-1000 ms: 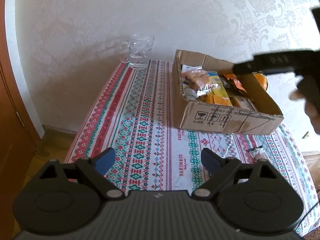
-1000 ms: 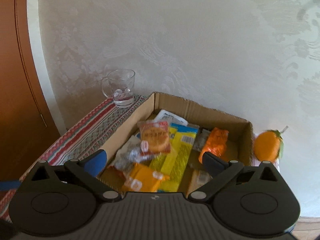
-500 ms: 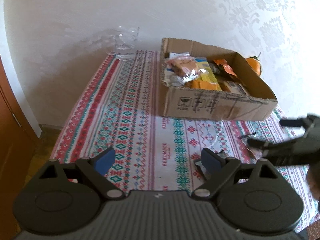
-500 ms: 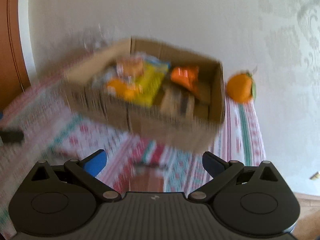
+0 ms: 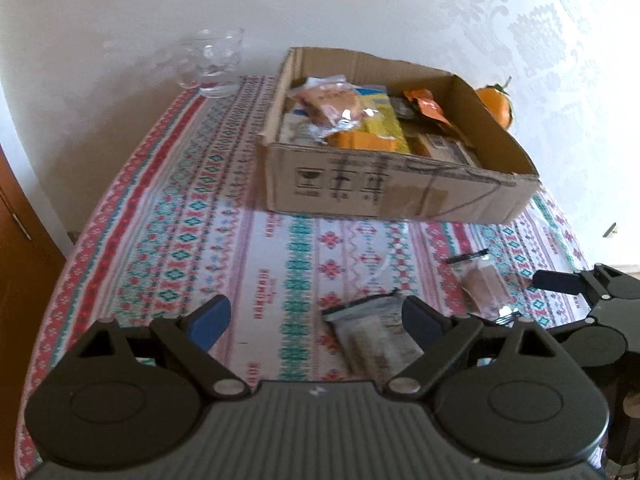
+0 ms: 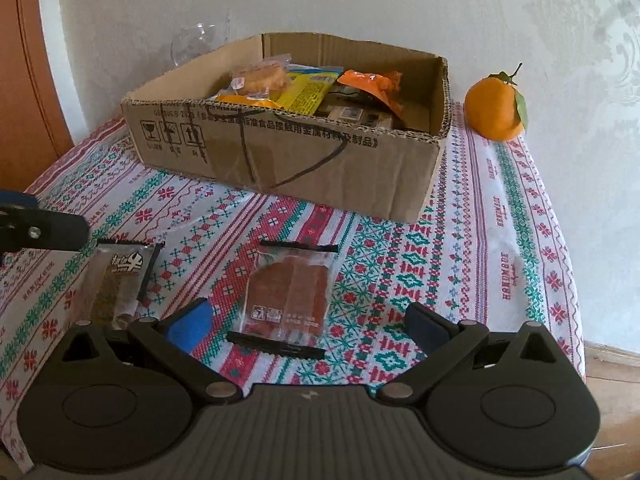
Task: Organize snacks
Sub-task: 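Move the left tool to the clear black-label packet while the right approaches the clear meat packet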
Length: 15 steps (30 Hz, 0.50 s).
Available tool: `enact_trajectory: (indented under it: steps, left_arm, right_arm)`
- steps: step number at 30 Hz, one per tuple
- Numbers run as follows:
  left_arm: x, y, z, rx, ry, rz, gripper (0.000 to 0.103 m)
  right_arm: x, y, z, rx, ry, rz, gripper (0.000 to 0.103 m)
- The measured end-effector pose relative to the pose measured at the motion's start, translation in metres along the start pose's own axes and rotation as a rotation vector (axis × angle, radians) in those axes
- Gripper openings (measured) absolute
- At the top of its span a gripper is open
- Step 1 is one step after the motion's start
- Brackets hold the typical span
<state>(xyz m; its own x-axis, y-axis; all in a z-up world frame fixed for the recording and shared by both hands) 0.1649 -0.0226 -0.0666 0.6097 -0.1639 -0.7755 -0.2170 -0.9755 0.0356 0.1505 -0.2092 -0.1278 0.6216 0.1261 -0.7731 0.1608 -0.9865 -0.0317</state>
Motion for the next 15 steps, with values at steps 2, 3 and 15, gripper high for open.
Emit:
enact_trajectory:
  steps: [2, 3, 15]
  left_arm:
    - [0.004, 0.01, 0.0, 0.004, -0.005, 0.003, 0.092]
    - [0.006, 0.013, 0.001, 0.005, -0.009, 0.003, 0.092]
    - [0.031, 0.025, 0.016, 0.008, -0.057, -0.06, 0.093]
  right_arm:
    - [0.0, 0.002, 0.0, -0.01, 0.001, -0.008, 0.103]
    - [0.0, 0.003, 0.001, -0.011, 0.001, -0.012, 0.103]
    - [-0.004, 0.009, 0.005, -0.033, 0.033, -0.034, 0.103]
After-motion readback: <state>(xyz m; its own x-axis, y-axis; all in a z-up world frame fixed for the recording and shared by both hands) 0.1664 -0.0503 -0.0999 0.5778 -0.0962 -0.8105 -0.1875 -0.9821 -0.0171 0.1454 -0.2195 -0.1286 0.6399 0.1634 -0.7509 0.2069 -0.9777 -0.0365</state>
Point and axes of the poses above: each gripper's, at about its wrist camera, not at the fingertips, and x roughly the way its jaws point, y to its right, z to its underside, the point moved 3 cm from there along x, roughly the way its jaws point, and after that the axes turned 6 degrees about x, right-handed, at the moved point
